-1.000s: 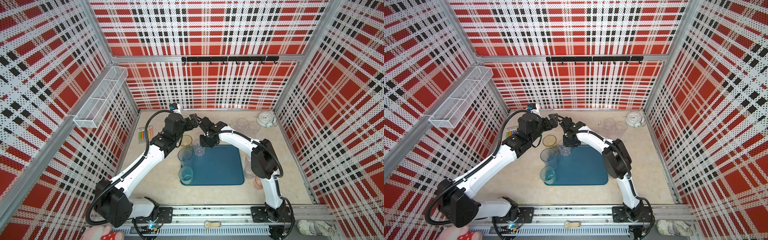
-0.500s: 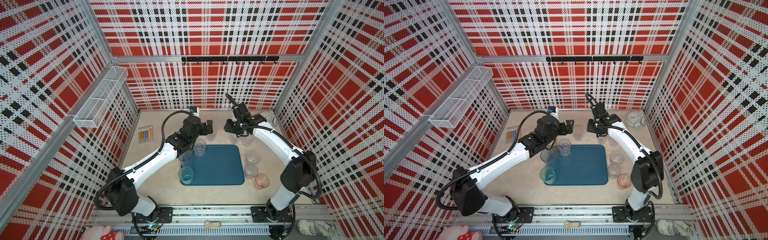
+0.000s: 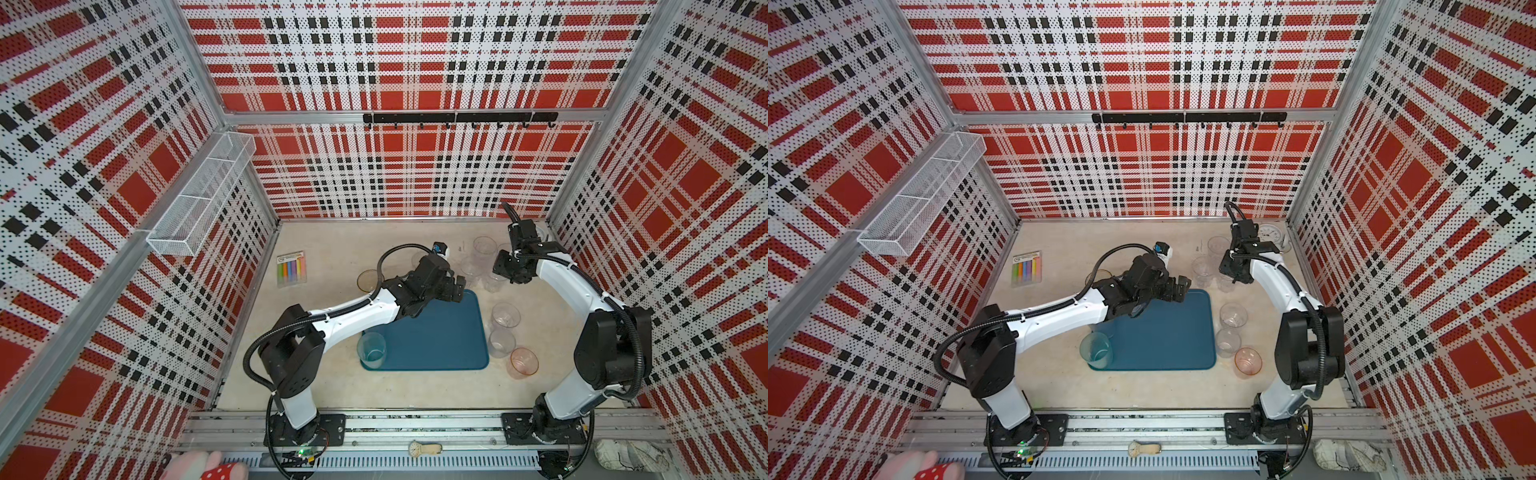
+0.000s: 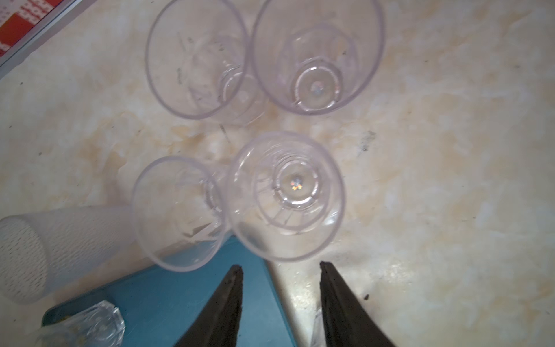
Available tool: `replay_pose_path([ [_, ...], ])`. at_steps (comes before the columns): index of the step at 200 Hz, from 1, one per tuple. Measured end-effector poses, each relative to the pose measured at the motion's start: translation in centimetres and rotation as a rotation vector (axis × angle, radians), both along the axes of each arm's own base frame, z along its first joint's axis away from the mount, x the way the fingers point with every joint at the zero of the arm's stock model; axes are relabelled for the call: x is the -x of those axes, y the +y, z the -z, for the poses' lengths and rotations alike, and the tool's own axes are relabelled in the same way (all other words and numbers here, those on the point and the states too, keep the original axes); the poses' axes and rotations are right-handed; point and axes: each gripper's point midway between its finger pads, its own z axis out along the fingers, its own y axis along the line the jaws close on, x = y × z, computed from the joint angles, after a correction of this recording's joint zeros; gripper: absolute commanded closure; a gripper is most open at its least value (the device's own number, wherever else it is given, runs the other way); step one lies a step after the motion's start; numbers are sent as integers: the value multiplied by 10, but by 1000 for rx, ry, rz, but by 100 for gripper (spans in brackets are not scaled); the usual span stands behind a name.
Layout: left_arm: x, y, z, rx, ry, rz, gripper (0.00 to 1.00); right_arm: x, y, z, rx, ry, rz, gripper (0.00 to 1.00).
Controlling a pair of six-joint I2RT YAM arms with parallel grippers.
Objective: Place the glasses into the tray
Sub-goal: Pick up the glass from the top-right of the table.
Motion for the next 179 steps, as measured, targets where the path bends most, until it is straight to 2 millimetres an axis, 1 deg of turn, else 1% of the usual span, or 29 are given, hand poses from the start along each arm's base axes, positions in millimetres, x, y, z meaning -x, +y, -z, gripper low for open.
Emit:
replay_pose_path([
  [22,3,-6,16,-37,36,21,2,-5,-22,0,21,-11,42,53],
  [37,2,-9,23,-60,54,28,2,-8,-31,5,33,-6,57,52],
  [58,2,-10,30,-87,73,39,2,-12,-34,20,42,22,54,52],
  [87,5,-9,33,-107,84,51,2,-15,-33,42,45,68,45,52],
  [107,6,-8,34,-112,88,54,2,-17,-32,51,42,83,42,53],
  [143,7,-7,36,-121,95,54,2,-21,-30,62,34,93,35,62],
  [179,7,-6,37,-126,95,53,2,-20,-30,66,34,96,27,75],
])
